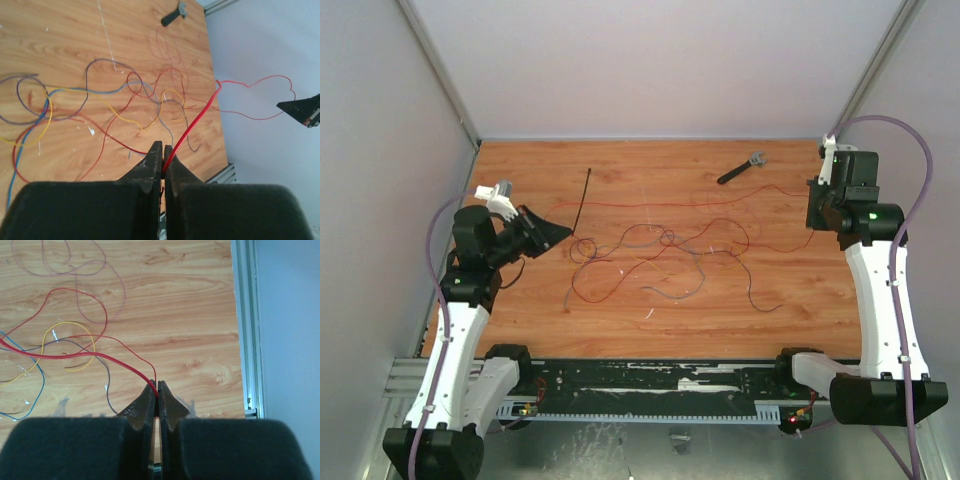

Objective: Zip-tie the wires
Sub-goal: Place the cable at the center of the board.

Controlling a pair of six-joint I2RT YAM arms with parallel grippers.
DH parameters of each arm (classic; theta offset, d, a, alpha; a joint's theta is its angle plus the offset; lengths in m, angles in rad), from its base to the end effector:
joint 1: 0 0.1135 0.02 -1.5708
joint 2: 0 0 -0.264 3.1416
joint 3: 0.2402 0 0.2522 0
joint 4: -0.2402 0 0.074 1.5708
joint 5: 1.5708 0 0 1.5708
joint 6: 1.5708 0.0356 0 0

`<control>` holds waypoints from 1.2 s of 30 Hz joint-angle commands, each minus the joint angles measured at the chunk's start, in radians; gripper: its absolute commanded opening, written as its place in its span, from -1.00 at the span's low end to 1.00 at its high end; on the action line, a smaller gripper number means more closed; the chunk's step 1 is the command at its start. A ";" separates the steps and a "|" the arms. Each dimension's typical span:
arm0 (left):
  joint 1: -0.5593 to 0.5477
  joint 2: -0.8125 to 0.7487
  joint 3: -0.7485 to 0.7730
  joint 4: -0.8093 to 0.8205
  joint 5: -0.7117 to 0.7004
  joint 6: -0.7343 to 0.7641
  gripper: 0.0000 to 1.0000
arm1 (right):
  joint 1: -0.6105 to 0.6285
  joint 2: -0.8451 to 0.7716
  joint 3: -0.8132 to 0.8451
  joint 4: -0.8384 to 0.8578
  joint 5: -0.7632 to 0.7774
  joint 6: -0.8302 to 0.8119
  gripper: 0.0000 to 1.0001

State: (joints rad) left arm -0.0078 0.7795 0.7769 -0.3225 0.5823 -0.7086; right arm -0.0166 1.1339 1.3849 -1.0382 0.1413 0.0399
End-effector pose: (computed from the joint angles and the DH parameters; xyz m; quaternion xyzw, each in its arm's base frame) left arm 0.1755 -0.0209 0.3253 -0.1098 0.7882 -0.4143 0.4416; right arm 0.2077 -0.0085 0.3943 0.0530 0.9208 -0.0608 0.3816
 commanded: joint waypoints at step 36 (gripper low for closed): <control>-0.015 0.170 -0.377 0.313 -0.097 -0.211 -1.00 | -0.005 0.385 -0.126 0.124 -0.055 -0.002 -1.00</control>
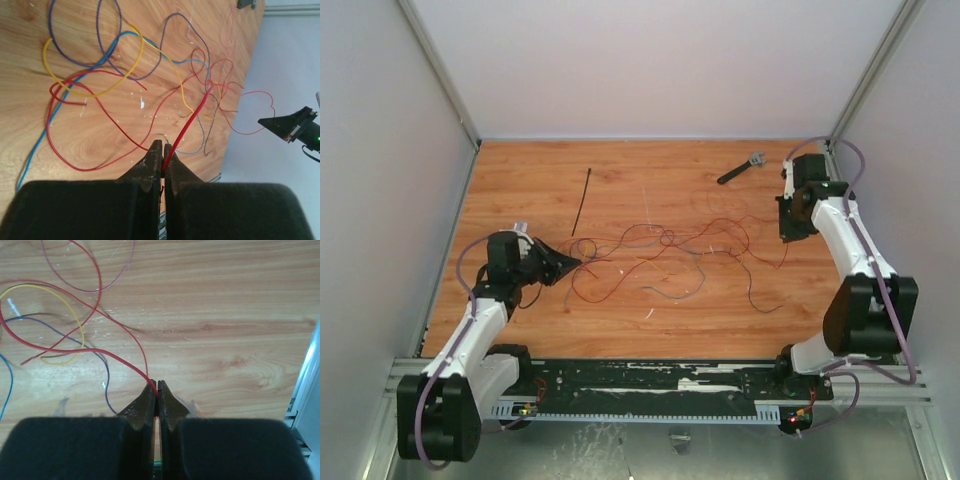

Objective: Zip-tie the wires
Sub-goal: Place the cable at the center of the board.

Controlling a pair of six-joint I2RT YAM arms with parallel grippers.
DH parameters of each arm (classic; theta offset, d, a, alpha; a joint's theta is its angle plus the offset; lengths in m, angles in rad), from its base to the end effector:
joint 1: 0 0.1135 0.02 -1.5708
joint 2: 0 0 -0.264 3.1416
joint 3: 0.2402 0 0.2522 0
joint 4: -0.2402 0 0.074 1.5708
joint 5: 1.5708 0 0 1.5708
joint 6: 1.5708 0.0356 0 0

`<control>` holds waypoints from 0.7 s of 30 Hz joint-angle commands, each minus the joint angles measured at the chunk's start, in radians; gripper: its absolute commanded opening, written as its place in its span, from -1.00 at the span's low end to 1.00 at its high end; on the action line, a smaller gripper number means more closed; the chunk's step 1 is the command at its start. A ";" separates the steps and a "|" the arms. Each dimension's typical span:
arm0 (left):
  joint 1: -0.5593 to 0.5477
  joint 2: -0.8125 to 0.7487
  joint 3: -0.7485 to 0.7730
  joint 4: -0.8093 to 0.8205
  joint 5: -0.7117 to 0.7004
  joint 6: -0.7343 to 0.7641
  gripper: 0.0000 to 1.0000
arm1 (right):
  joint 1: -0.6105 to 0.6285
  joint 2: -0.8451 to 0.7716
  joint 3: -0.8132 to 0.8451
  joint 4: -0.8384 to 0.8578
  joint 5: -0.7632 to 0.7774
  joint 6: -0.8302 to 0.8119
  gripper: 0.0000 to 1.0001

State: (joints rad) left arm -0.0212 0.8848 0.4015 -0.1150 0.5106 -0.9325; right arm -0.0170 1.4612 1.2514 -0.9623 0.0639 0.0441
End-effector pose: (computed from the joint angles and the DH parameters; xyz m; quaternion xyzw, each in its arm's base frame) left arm 0.1840 -0.0213 0.1979 -0.2705 0.8201 -0.4059 0.2992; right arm 0.2856 -0.0071 0.2826 0.0363 0.9790 -0.0286 0.1983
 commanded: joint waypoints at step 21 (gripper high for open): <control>0.001 0.251 -0.072 0.221 -0.095 0.084 -0.74 | 0.005 0.252 -0.018 0.040 0.008 0.012 -0.72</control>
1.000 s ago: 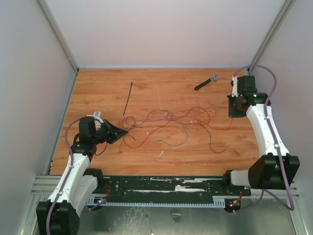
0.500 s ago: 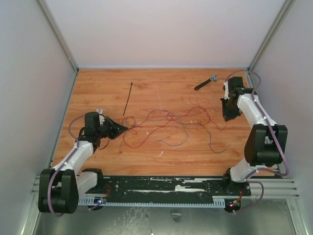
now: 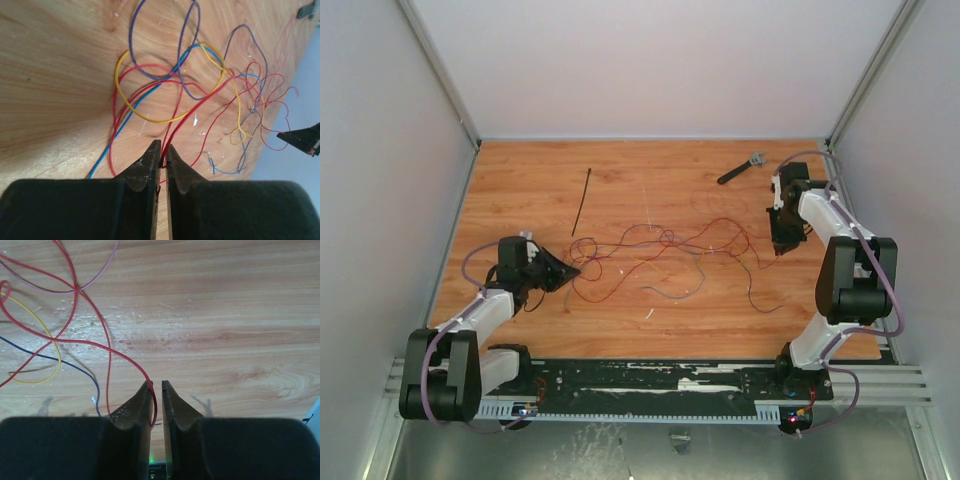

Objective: Zip-tie the wires
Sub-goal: Place the cable at the center of the board.

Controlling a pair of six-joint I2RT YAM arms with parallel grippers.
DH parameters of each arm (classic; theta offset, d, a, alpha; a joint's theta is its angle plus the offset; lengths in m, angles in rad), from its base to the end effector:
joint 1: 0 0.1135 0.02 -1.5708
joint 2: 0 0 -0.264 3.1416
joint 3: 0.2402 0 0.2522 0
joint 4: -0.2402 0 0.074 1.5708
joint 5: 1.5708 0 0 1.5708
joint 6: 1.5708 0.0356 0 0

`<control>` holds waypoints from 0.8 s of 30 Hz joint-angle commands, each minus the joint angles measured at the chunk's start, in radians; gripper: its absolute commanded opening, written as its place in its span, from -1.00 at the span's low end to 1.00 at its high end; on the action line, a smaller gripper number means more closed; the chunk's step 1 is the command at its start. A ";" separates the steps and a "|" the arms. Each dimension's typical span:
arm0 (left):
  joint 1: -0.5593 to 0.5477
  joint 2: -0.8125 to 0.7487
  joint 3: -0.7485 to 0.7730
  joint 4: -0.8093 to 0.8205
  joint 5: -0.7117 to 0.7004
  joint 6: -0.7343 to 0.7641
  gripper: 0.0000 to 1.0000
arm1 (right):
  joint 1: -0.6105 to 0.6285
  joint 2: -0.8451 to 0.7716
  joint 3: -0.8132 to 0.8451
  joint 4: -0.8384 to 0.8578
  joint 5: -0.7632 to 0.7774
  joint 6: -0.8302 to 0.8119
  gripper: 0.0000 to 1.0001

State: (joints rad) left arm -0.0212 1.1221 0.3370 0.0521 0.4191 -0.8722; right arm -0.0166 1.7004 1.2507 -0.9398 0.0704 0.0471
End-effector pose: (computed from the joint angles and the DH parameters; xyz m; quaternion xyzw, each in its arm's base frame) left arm 0.2000 -0.0187 0.1494 -0.2918 0.8488 -0.3433 0.2767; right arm 0.3205 -0.0078 0.2151 0.0349 0.9947 -0.0337 0.0910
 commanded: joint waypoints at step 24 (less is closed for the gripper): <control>0.006 -0.089 0.045 -0.073 -0.105 0.115 -0.11 | 0.008 -0.157 0.058 0.014 0.085 0.022 0.28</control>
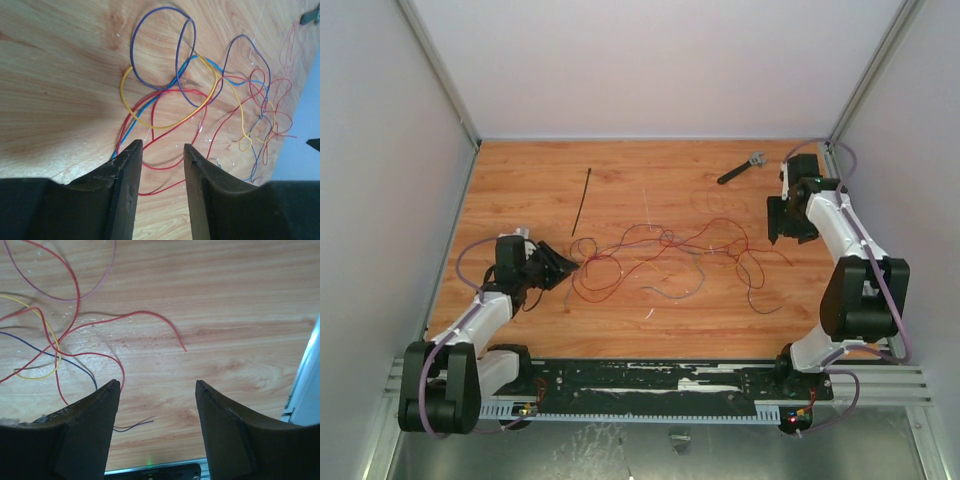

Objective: Zip-tie the wires
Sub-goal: Place the cable at the center of the board, then pick up the cable from the center of the board.

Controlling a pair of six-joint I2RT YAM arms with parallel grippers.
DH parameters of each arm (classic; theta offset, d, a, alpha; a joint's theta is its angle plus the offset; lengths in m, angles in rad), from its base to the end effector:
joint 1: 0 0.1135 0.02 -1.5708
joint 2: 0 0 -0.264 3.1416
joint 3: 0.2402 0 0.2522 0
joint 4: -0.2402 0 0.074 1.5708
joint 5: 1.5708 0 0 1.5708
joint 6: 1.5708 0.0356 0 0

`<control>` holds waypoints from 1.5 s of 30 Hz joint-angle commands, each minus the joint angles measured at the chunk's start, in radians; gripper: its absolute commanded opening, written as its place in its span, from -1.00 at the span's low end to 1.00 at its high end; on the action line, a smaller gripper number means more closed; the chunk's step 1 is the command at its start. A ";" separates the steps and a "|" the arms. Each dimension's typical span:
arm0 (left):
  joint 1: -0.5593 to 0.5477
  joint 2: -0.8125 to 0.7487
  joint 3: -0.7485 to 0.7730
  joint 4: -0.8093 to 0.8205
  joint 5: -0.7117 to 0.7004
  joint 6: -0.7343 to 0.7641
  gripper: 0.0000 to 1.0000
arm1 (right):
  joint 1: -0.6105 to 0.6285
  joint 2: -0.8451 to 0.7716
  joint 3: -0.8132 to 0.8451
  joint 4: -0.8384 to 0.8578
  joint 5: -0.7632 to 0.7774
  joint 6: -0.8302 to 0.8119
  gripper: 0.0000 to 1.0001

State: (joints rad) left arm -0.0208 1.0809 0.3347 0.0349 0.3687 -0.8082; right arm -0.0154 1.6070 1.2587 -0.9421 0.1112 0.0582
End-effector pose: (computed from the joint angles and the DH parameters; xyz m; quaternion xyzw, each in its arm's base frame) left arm 0.1973 -0.0169 0.1542 -0.2723 0.8546 -0.3175 0.3078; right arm 0.3105 -0.0087 0.2450 0.0441 0.9877 -0.0520 0.1407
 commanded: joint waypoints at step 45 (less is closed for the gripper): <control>0.026 -0.269 0.224 -0.108 -0.002 0.194 0.92 | 0.085 0.446 0.271 0.421 -0.098 -0.116 0.14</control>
State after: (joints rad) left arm -0.0017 0.8062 0.5446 -0.1070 0.3431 -0.6312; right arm 0.0662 2.0365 1.5032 -0.5434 0.0029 -0.0387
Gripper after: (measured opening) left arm 0.959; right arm 0.576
